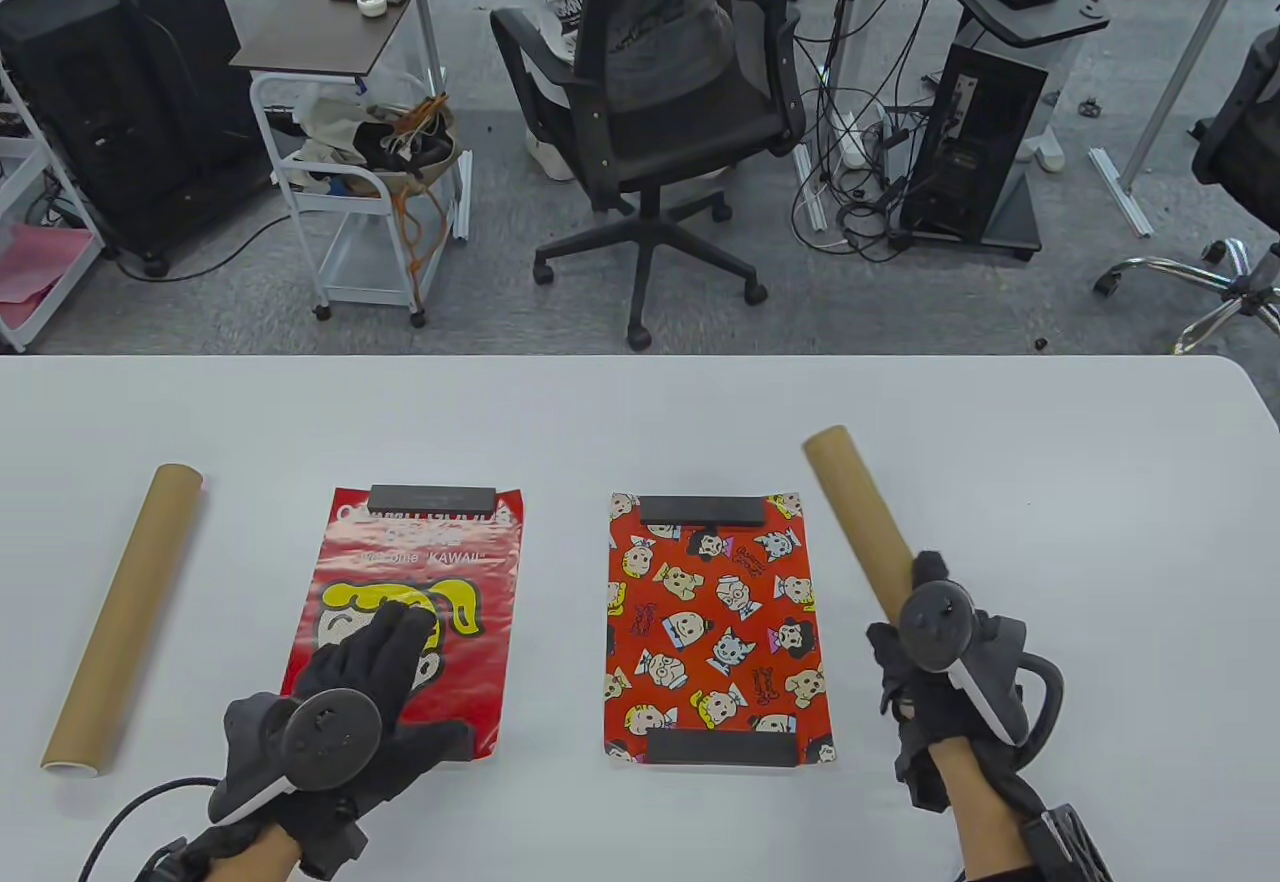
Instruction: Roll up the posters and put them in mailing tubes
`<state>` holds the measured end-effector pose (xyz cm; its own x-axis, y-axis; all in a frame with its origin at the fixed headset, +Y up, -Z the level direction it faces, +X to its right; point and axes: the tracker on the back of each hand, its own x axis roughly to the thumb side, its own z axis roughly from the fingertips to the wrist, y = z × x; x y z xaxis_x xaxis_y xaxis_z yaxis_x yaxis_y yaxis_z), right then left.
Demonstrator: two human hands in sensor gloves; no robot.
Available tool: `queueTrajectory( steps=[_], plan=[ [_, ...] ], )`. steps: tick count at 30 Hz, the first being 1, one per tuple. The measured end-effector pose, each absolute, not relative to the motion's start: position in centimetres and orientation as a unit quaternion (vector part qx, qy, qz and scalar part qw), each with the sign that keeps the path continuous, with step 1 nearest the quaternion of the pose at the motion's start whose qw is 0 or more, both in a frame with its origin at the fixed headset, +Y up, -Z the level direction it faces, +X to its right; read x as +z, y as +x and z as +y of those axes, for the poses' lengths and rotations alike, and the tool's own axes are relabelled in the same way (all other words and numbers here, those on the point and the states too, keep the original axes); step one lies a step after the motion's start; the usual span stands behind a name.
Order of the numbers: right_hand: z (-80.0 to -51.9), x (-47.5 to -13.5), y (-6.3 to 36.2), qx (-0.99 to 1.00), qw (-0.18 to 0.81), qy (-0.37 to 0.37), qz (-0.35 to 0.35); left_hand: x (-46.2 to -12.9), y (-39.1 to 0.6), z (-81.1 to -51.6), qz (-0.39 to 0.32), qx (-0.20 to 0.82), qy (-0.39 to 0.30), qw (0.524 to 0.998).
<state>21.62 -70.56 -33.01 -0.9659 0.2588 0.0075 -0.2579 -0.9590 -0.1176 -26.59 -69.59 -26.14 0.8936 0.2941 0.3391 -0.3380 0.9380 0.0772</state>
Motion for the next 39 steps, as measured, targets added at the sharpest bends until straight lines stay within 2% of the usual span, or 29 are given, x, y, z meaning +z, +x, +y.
queueTrajectory(
  steps=[2,7,12,14,20,24,27,31,39],
  plan=[
    [-69.8,-31.9,19.1,0.986,0.125,0.07,-0.084,-25.8,-26.4,-69.4,-0.173,0.198,0.077,0.962],
    [-69.0,-29.4,13.6,0.965,0.114,0.222,-0.082,-24.8,-25.8,-68.8,-0.174,0.288,0.088,0.938],
    [-68.6,-26.9,9.8,0.94,0.07,0.322,-0.087,-24.3,-25.6,-68.5,-0.17,0.353,0.08,0.917],
    [-68.5,-26.3,9.0,0.934,0.061,0.341,-0.09,-24.2,-25.5,-68.4,-0.179,0.375,0.083,0.906],
    [-68.5,-25.9,8.4,0.928,0.084,0.36,-0.051,-23.9,-25.9,-67.9,-0.179,0.414,0.117,0.885],
    [-68.7,-26.0,8.4,0.925,0.085,0.368,-0.026,-23.8,-26.0,-67.7,-0.202,0.414,0.135,0.877],
    [-69.0,-25.9,8.0,0.935,0.053,0.35,0.003,-23.4,-25.0,-67.7,-0.248,0.415,0.136,0.865],
    [-69.0,-25.9,7.9,0.93,0.065,0.361,-0.01,-22.6,-24.1,-67.1,-0.284,0.352,0.172,0.875],
    [-68.5,-25.9,8.1,0.927,0.091,0.363,-0.024,-22.4,-24.1,-66.8,-0.283,0.32,0.199,0.882]
  ],
)
